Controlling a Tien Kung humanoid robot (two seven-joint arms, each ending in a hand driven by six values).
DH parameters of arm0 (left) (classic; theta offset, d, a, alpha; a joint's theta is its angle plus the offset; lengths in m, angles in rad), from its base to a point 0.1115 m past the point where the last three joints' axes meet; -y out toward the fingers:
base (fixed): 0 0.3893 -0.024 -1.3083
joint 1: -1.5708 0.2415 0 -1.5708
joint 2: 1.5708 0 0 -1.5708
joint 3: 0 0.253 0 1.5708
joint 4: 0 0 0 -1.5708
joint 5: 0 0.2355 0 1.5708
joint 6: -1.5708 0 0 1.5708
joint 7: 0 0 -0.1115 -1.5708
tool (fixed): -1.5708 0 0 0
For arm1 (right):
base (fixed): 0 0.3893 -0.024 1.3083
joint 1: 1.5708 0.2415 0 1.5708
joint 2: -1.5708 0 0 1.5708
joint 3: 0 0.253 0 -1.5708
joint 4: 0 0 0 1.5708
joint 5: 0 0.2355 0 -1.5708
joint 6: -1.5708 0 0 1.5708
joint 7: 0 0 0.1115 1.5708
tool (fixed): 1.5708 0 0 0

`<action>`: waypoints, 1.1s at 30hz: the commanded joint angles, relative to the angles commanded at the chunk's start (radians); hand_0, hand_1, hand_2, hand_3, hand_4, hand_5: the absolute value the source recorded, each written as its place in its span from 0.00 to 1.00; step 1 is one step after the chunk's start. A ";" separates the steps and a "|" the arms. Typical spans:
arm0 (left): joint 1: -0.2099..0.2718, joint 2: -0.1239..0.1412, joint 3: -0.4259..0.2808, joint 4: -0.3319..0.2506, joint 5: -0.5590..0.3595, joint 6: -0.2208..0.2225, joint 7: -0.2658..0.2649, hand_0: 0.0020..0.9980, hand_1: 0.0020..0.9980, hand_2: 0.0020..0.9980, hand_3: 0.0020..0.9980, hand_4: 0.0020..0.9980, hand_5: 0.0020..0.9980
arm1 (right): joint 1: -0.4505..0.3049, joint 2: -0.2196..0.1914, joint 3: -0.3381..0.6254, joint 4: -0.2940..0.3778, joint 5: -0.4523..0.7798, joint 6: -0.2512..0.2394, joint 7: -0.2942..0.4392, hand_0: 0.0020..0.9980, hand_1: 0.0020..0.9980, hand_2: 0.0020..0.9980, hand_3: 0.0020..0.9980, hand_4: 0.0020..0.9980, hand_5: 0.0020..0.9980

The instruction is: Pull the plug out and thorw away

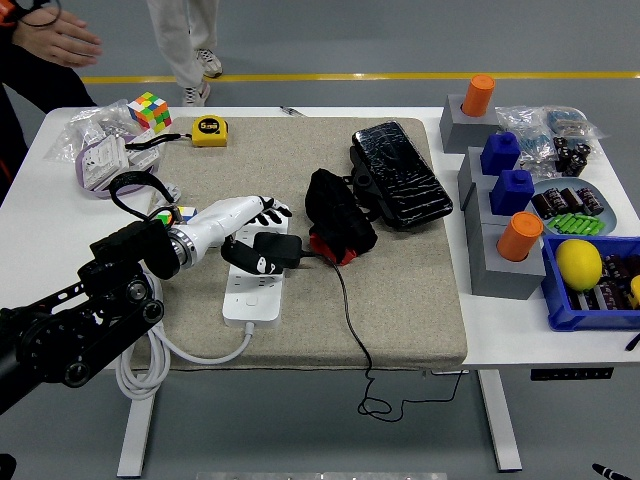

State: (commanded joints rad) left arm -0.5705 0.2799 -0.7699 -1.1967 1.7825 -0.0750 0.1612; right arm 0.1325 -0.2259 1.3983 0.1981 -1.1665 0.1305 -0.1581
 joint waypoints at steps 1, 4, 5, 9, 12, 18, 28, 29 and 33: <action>-0.002 -0.001 0.001 0.004 -0.003 0.000 0.002 0.66 0.71 0.71 0.77 0.96 0.15 | 0.000 0.000 0.001 0.000 -0.001 0.000 0.000 0.63 0.63 0.62 0.57 0.99 0.44; -0.006 -0.003 0.005 0.012 -0.009 0.000 0.007 0.66 0.71 0.71 0.77 0.96 0.15 | 0.000 -0.001 0.002 -0.001 -0.002 0.000 0.000 0.63 0.63 0.62 0.57 0.99 0.44; -0.007 -0.004 0.005 0.013 -0.012 0.000 0.008 0.56 0.66 0.66 0.64 0.92 0.14 | -0.001 -0.001 0.003 -0.001 -0.002 0.000 0.000 0.63 0.63 0.62 0.57 0.99 0.44; -0.009 -0.006 0.007 0.019 -0.028 0.000 0.012 0.56 0.66 0.66 0.64 0.92 0.14 | 0.000 -0.001 0.002 0.000 -0.002 0.000 0.000 0.63 0.63 0.62 0.57 0.99 0.44; -0.010 -0.007 0.009 0.020 -0.041 0.004 0.008 0.47 0.54 0.52 0.56 0.84 0.09 | 0.000 -0.001 0.000 0.000 -0.001 0.000 0.000 0.63 0.63 0.62 0.57 0.99 0.44; -0.015 -0.008 0.012 0.026 -0.050 0.000 0.006 0.41 0.43 0.46 0.52 0.72 0.00 | 0.000 -0.002 -0.003 0.000 0.000 0.000 0.000 0.63 0.63 0.62 0.57 0.99 0.44; -0.018 -0.004 0.027 0.034 -0.068 0.011 -0.004 0.38 0.38 0.44 0.51 0.67 0.00 | 0.002 -0.004 -0.006 -0.001 0.002 0.000 0.000 0.63 0.63 0.62 0.57 0.99 0.44; -0.018 -0.004 0.028 0.033 -0.069 0.014 -0.012 0.33 0.36 0.43 0.52 0.64 0.00 | 0.002 -0.004 -0.008 -0.001 0.002 0.000 0.000 0.63 0.63 0.62 0.57 0.99 0.44; -0.017 -0.001 0.031 0.030 -0.072 0.035 -0.061 0.33 0.36 0.43 0.52 0.64 0.00 | 0.002 -0.004 -0.011 0.000 0.004 0.000 0.000 0.63 0.63 0.62 0.57 0.99 0.44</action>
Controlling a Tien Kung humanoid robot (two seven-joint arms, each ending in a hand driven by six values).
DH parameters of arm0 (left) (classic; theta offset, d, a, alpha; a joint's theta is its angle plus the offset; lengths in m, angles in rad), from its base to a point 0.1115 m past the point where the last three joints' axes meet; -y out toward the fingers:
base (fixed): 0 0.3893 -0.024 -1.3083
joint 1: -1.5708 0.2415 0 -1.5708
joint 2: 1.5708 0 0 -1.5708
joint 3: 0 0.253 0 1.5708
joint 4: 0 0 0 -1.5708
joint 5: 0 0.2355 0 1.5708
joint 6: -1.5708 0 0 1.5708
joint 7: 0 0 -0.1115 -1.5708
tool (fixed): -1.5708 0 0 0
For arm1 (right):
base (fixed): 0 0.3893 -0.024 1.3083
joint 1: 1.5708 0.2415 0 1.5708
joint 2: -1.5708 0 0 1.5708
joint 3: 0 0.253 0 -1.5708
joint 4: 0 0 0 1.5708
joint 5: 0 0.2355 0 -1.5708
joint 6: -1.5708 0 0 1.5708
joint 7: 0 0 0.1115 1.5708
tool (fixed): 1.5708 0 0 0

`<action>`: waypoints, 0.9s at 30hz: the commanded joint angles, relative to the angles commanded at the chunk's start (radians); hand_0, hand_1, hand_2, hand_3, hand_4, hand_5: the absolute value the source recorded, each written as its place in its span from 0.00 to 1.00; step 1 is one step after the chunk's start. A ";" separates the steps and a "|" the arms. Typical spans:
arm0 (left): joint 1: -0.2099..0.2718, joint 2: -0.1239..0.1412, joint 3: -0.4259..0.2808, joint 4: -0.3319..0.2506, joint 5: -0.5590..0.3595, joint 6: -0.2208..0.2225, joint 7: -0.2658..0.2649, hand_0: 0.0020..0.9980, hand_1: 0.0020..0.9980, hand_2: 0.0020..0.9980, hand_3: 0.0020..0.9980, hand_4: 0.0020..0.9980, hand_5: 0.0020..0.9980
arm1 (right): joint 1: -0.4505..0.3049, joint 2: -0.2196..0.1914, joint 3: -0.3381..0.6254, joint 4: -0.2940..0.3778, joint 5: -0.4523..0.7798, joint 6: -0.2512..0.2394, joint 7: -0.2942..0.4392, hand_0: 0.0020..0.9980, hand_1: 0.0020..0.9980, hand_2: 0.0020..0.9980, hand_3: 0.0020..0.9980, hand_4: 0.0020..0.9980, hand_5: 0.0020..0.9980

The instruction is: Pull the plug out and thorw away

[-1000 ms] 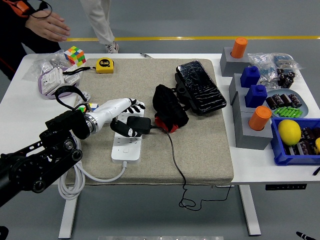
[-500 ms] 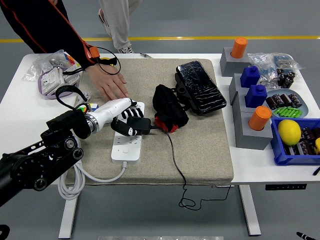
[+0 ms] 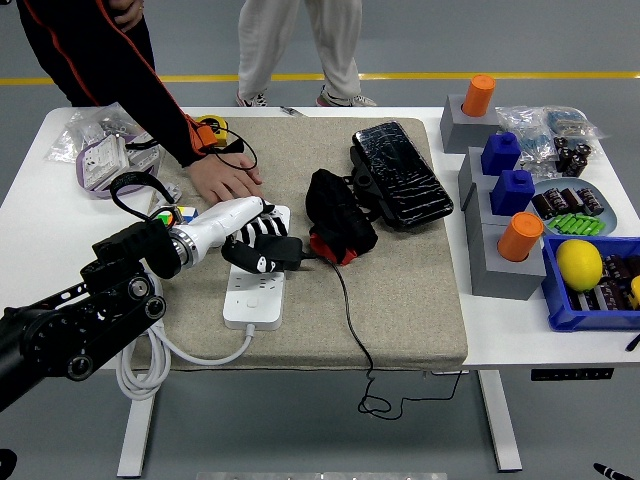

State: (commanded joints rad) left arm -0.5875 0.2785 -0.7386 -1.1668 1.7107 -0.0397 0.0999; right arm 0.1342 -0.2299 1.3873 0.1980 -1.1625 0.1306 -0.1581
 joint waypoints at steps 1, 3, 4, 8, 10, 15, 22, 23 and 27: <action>0.000 0.000 0.000 -0.002 0.001 0.006 -0.010 0.33 0.36 0.43 0.52 0.64 0.00 | 0.000 0.000 0.000 0.000 0.000 0.000 0.000 0.63 0.63 0.62 0.57 0.99 0.44; 0.002 0.002 -0.002 -0.009 0.003 0.019 -0.033 0.29 0.31 0.38 0.50 0.66 0.00 | -0.001 0.000 -0.001 0.000 0.000 0.000 0.000 0.63 0.63 0.62 0.57 0.99 0.44; 0.003 0.002 -0.003 -0.013 0.004 0.025 -0.043 0.29 0.31 0.38 0.50 0.66 0.00 | -0.001 0.000 -0.001 0.000 0.000 0.000 0.000 0.63 0.63 0.62 0.57 0.99 0.44; 0.004 0.004 -0.015 -0.039 0.017 0.042 -0.067 0.28 0.30 0.37 0.48 0.68 0.00 | -0.002 -0.001 -0.001 0.000 -0.001 0.000 0.000 0.63 0.63 0.62 0.57 0.99 0.44; 0.006 0.007 -0.022 -0.073 0.019 0.045 -0.068 0.28 0.30 0.37 0.48 0.68 0.00 | -0.003 0.000 0.002 0.000 -0.001 0.000 0.000 0.63 0.63 0.62 0.57 0.99 0.44; 0.005 0.010 -0.022 -0.163 -0.006 0.052 -0.058 0.28 0.30 0.37 0.48 0.69 0.00 | -0.004 0.002 0.006 0.000 -0.003 0.001 0.000 0.63 0.63 0.62 0.57 0.99 0.44; -0.028 0.001 0.079 -0.176 -0.110 0.083 -0.059 0.28 0.30 0.37 0.48 0.69 0.00 | -0.003 0.002 0.006 0.000 -0.001 0.000 0.000 0.63 0.63 0.62 0.57 0.99 0.44; -0.032 0.000 0.098 -0.172 -0.117 0.084 -0.059 0.28 0.30 0.37 0.48 0.69 0.00 | -0.002 0.002 0.005 0.001 -0.001 0.000 0.000 0.63 0.63 0.62 0.57 0.99 0.44; -0.042 -0.009 0.167 -0.150 -0.144 0.096 -0.069 0.28 0.31 0.37 0.48 0.70 0.00 | -0.001 0.002 0.004 0.001 0.000 0.000 0.000 0.63 0.63 0.62 0.57 0.99 0.44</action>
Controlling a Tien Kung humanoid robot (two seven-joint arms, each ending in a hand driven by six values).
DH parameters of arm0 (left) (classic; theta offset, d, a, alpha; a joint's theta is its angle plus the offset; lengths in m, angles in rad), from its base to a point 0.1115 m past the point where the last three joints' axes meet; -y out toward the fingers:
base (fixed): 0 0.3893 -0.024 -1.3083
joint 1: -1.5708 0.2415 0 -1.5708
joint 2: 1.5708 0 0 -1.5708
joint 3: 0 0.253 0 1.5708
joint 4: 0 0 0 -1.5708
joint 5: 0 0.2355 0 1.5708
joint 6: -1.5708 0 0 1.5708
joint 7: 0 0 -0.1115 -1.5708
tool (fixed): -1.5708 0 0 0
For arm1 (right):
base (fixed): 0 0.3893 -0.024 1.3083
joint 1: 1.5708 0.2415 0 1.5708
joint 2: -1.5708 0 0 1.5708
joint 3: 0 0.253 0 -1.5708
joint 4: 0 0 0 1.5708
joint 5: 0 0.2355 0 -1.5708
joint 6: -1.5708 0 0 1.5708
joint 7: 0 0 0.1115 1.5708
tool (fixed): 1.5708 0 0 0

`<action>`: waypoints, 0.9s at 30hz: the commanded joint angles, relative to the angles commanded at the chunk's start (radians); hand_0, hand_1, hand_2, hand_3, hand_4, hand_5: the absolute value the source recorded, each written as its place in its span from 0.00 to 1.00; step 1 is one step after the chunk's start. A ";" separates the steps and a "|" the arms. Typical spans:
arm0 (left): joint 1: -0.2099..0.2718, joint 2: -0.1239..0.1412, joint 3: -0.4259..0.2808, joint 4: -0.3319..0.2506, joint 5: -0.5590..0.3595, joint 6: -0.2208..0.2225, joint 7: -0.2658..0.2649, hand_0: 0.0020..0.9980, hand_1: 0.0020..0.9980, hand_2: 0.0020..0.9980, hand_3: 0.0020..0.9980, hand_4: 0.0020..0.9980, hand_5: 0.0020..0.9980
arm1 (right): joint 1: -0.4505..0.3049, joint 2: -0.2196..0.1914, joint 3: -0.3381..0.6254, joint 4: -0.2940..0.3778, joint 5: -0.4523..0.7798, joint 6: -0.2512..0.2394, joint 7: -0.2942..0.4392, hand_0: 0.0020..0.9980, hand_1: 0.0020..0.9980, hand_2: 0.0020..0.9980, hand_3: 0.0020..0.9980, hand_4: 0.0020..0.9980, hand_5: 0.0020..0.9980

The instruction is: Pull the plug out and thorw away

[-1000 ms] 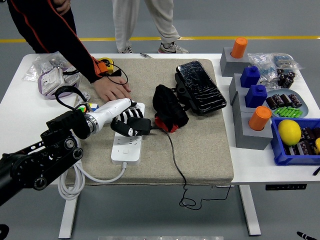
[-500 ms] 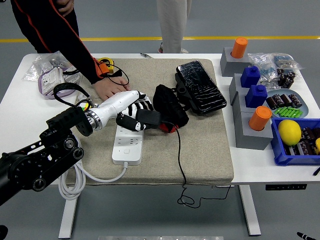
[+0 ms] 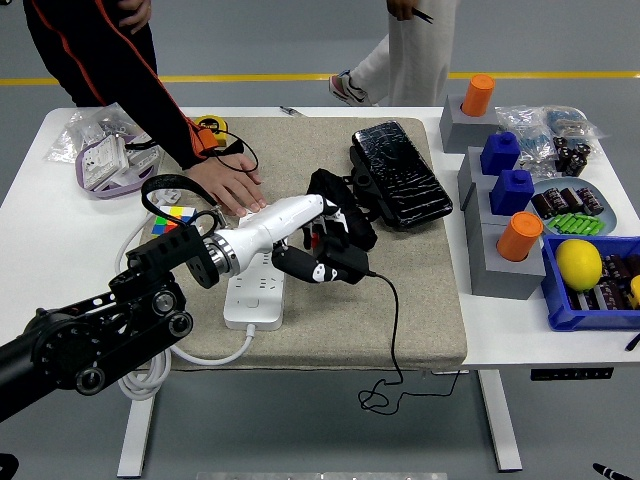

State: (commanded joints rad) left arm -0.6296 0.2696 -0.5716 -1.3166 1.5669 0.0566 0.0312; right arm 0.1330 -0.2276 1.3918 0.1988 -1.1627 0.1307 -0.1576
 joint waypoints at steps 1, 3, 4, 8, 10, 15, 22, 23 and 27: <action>-0.005 -0.004 0.022 0.010 -0.011 0.006 -0.006 0.28 0.31 0.37 0.48 0.70 0.00 | -0.001 0.000 -0.002 -0.001 0.000 0.001 0.000 0.63 0.63 0.62 0.57 0.99 0.44; -0.014 -0.010 0.049 0.027 -0.027 0.019 -0.018 0.28 0.31 0.37 0.48 0.70 0.00 | 0.000 -0.001 -0.003 -0.001 0.000 0.001 -0.001 0.63 0.63 0.62 0.57 0.99 0.44; -0.018 -0.013 0.059 0.034 -0.034 0.025 -0.023 0.28 0.31 0.37 0.48 0.70 0.00 | 0.000 -0.001 -0.003 -0.001 0.000 0.001 -0.001 0.63 0.63 0.62 0.57 0.99 0.44; -0.031 -0.029 0.100 0.081 -0.062 0.063 -0.060 0.28 0.31 0.38 0.48 0.70 0.00 | 0.003 -0.002 -0.005 -0.001 0.003 0.001 -0.001 0.63 0.63 0.62 0.57 0.99 0.44; -0.035 -0.035 0.111 0.100 -0.072 0.082 -0.080 0.28 0.31 0.38 0.48 0.70 0.00 | 0.003 -0.002 -0.006 -0.001 0.003 0.001 -0.001 0.63 0.63 0.62 0.57 0.99 0.44; -0.047 -0.049 0.143 0.150 -0.124 0.143 -0.155 0.29 0.31 0.38 0.49 0.71 0.00 | 0.005 -0.003 -0.013 -0.002 0.006 0.001 -0.001 0.63 0.63 0.62 0.57 0.99 0.44; -0.060 -0.065 0.189 0.203 -0.208 0.189 -0.222 0.30 0.32 0.38 0.50 0.71 0.00 | 0.006 -0.004 -0.020 -0.001 0.008 0.001 -0.001 0.63 0.63 0.62 0.57 0.99 0.44; -0.061 -0.065 0.196 0.206 -0.217 0.189 -0.224 0.30 0.32 0.38 0.50 0.71 0.00 | 0.006 -0.004 -0.020 -0.001 0.008 0.001 -0.001 0.63 0.63 0.62 0.57 0.99 0.44; -0.059 -0.067 0.219 0.224 -0.242 0.169 -0.212 0.31 0.34 0.40 0.51 0.71 0.00 | 0.006 -0.004 -0.018 -0.002 0.007 0.001 -0.001 0.63 0.63 0.62 0.57 0.99 0.44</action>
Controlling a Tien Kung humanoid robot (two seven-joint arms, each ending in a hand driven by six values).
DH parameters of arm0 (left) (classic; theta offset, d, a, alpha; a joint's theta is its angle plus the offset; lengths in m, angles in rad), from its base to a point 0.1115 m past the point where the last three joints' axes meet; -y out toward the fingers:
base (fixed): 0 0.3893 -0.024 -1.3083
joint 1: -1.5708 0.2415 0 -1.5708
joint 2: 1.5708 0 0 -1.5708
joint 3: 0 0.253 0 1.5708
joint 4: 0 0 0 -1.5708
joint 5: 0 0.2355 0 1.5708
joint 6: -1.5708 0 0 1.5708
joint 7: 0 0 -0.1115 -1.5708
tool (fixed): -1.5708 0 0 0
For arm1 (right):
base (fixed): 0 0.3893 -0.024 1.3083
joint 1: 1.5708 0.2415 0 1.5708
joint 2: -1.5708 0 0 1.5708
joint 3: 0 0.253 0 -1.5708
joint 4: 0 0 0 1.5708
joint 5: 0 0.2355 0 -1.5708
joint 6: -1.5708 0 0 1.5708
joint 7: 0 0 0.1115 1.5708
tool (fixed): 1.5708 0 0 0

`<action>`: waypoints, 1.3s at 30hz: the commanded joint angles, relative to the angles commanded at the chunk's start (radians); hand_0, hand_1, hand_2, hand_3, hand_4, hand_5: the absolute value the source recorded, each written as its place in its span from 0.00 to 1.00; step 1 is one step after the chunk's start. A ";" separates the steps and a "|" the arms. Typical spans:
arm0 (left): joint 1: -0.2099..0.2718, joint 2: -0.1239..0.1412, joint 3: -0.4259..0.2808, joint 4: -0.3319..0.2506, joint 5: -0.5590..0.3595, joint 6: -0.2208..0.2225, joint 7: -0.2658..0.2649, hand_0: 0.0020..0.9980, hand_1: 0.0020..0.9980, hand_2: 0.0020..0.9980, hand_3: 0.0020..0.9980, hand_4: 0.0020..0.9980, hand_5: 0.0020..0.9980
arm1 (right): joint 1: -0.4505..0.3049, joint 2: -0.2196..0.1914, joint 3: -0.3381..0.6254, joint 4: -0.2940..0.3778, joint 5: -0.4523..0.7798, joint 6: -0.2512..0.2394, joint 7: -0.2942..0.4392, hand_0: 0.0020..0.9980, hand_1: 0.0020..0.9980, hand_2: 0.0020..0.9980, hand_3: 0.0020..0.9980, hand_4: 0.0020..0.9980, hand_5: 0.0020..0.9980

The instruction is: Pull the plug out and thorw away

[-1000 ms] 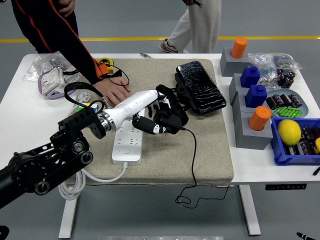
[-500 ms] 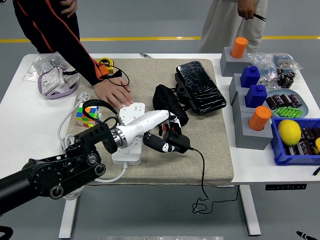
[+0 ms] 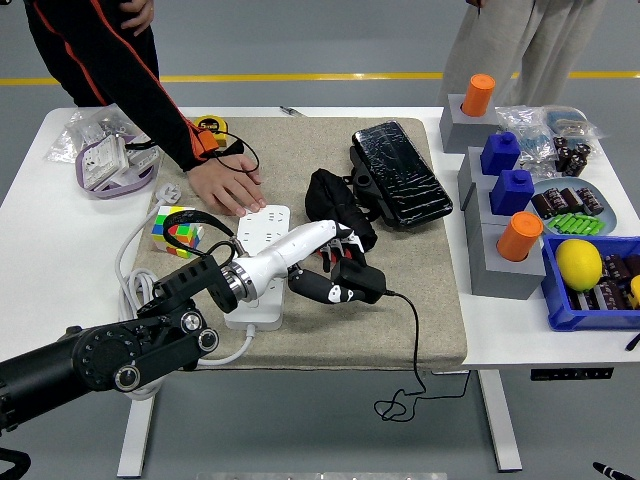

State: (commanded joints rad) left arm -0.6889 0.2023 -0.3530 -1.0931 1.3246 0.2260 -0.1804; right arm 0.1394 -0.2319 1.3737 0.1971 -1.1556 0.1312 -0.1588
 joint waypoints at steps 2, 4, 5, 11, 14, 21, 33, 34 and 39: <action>0.001 0.001 0.006 0.004 -0.003 -0.006 -0.002 0.31 0.34 0.40 0.51 0.71 0.00 | 0.000 0.001 -0.001 0.001 0.002 0.000 0.000 0.63 0.63 0.62 0.57 0.99 0.44; 0.002 0.001 0.008 0.005 -0.007 -0.007 -0.003 0.39 0.41 0.46 0.53 0.68 0.00 | 0.000 0.001 0.001 0.000 0.001 0.000 0.000 0.63 0.63 0.62 0.57 0.99 0.44; 0.002 0.001 0.009 0.007 -0.007 -0.010 0.000 0.39 0.41 0.46 0.53 0.68 0.00 | 0.000 0.001 0.001 -0.001 0.000 0.000 0.000 0.63 0.63 0.62 0.57 0.99 0.44; 0.002 0.000 0.012 0.017 0.008 -0.049 0.039 0.45 0.49 0.51 0.55 0.74 0.00 | 0.001 0.001 0.000 0.001 0.001 0.000 0.000 0.63 0.63 0.62 0.57 0.99 0.44; 0.003 0.000 0.013 0.023 0.013 -0.063 0.053 0.45 0.49 0.51 0.55 0.74 0.00 | 0.000 0.001 0.000 0.001 0.001 0.000 0.000 0.63 0.63 0.62 0.57 0.99 0.44; 0.008 0.003 0.004 0.020 0.021 -0.060 0.045 0.69 0.77 0.76 0.80 0.97 0.09 | -0.002 0.001 0.002 -0.001 -0.001 0.000 0.000 0.63 0.63 0.62 0.57 0.99 0.44; 0.049 0.027 -0.097 -0.048 0.067 -0.065 0.038 0.70 0.79 0.80 0.83 1.00 0.18 | -0.002 0.003 0.008 0.001 -0.003 -0.001 0.001 0.63 0.63 0.62 0.57 0.99 0.44; 0.057 0.032 -0.113 -0.060 0.069 -0.065 0.036 0.70 0.79 0.80 0.83 1.00 0.18 | -0.002 0.003 0.008 0.001 -0.003 -0.001 0.001 0.63 0.63 0.62 0.57 0.99 0.44; 0.130 0.087 -0.243 -0.177 0.090 -0.064 0.035 0.58 0.70 0.71 0.81 1.00 0.17 | -0.006 0.004 0.020 0.000 -0.010 -0.001 0.000 0.63 0.63 0.62 0.57 0.99 0.44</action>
State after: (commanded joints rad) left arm -0.5592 0.2890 -0.5959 -1.2703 1.4141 0.1619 -0.1452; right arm 0.1338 -0.2279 1.3936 0.1976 -1.1655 0.1305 -0.1584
